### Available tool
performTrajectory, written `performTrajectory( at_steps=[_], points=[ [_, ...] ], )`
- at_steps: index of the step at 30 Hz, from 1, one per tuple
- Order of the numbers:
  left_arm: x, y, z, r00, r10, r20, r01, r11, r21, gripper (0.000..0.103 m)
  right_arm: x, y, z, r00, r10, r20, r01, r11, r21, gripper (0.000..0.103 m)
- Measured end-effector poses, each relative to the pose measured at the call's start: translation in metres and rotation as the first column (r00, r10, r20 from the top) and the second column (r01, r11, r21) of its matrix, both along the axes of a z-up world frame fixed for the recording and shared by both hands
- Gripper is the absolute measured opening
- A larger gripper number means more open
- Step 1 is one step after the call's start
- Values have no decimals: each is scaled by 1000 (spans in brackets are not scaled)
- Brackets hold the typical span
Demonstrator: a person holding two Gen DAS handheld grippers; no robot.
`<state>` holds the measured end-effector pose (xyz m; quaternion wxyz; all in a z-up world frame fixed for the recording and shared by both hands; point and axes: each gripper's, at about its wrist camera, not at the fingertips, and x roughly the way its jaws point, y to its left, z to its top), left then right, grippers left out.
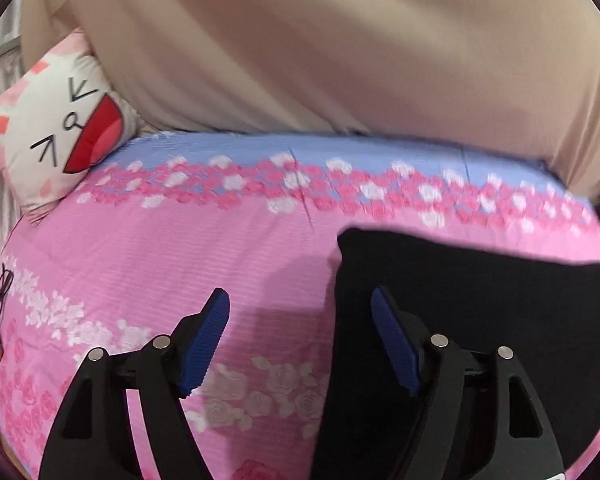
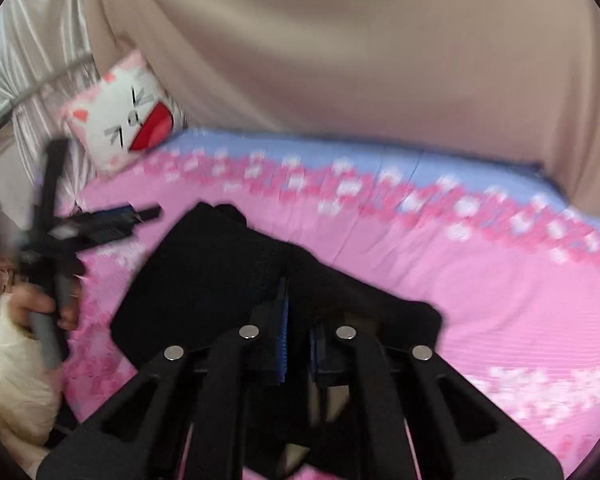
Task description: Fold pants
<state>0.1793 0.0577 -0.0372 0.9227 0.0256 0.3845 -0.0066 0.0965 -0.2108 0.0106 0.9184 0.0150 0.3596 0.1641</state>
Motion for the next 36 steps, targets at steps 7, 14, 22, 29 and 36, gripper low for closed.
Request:
performTrajectory(
  at_steps=[7,14,22,29,36],
  points=[
    [-8,2,-1,1000,28,9,-28,999,18,71,16,-47,-72,967,-80,-241,119,981,155,20],
    [-36,14,15,998,50,30,-48,997,-65,71,-21,-36,-70,973,-14,-232,41,993,112,64],
    [-46,9,14,998,55,7,-54,997,-58,71,8,-17,-103,971,46,-237,-7,986,165,48],
    [-46,4,14,999,46,23,-45,998,-41,77,2,-36,-34,996,9,-92,1,995,104,22],
    [-44,0,7,999,43,4,-43,998,-38,77,-4,-64,-67,980,-118,-157,133,987,87,33]
  ],
)
